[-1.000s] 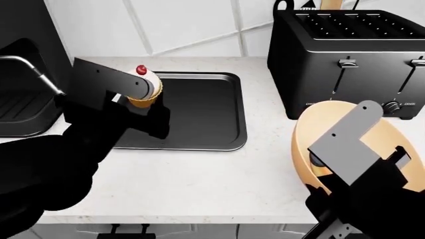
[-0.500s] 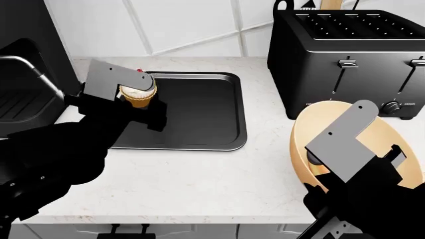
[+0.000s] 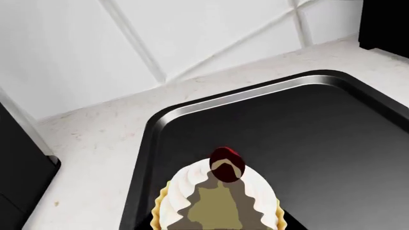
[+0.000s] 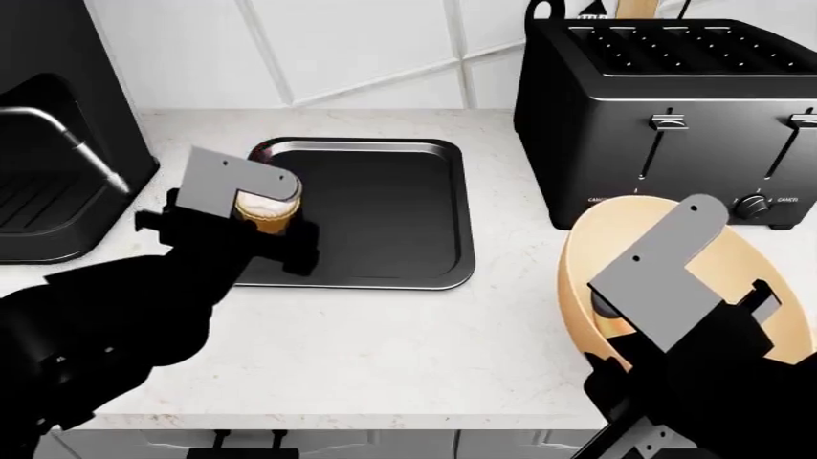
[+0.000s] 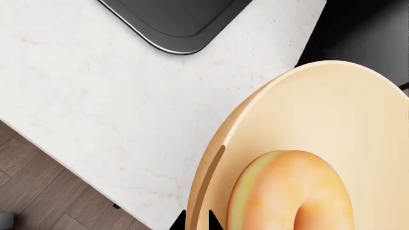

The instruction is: Pick up the bowl with donut and place it on the tray. Pick up the cupcake and place it on the tray.

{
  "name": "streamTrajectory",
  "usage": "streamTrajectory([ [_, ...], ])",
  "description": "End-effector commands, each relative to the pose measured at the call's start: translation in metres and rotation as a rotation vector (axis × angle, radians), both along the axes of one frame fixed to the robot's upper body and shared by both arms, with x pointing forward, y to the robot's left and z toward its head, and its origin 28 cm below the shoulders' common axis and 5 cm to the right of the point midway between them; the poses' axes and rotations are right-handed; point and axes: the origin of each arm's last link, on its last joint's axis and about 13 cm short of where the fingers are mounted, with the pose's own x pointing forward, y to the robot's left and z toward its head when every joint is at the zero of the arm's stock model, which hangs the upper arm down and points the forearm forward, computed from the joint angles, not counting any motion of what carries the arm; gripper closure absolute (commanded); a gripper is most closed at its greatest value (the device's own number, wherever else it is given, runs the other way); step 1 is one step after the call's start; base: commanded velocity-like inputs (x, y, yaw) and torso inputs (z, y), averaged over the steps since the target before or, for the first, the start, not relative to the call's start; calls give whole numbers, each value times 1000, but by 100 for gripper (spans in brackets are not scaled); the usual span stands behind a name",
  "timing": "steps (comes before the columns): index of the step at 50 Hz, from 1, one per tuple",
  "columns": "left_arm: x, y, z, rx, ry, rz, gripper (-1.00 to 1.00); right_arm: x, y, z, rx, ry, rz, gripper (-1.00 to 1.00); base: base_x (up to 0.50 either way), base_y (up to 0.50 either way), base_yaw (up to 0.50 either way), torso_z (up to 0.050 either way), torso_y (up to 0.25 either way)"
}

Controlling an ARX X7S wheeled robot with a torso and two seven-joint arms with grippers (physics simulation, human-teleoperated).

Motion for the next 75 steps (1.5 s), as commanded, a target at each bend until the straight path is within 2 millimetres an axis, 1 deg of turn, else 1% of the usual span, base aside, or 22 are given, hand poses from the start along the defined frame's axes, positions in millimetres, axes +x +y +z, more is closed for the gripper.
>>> streamTrajectory([
  [1,4,0,-6,-15,22,17,100,1,-2,2,-18,-41,-14,100,0,0,0,0,0],
  [20,4,-1,-11,-12,61,16,100,1,-3,0,-17,-42,-15,100,0,0,0,0,1],
  [40,4,-1,-10,-23,66,18,100,0,-3,-1,-14,-44,-16,100,0,0,0,1,1],
  [41,4,-2,-10,-24,61,19,-100,0,-3,-1,-14,-44,-16,100,0,0,0,0,10],
  [61,4,-2,-4,-42,30,14,-100,0,-3,-2,-12,-47,-15,100,0,0,0,0,1],
  [67,-3,-3,4,-60,4,-1,-100,-1,-4,-2,-12,-46,-15,100,0,0,0,2,0],
  [75,-16,-1,23,-89,-65,-12,-100,-1,-4,-1,-17,-47,-14,100,0,0,0,0,1],
])
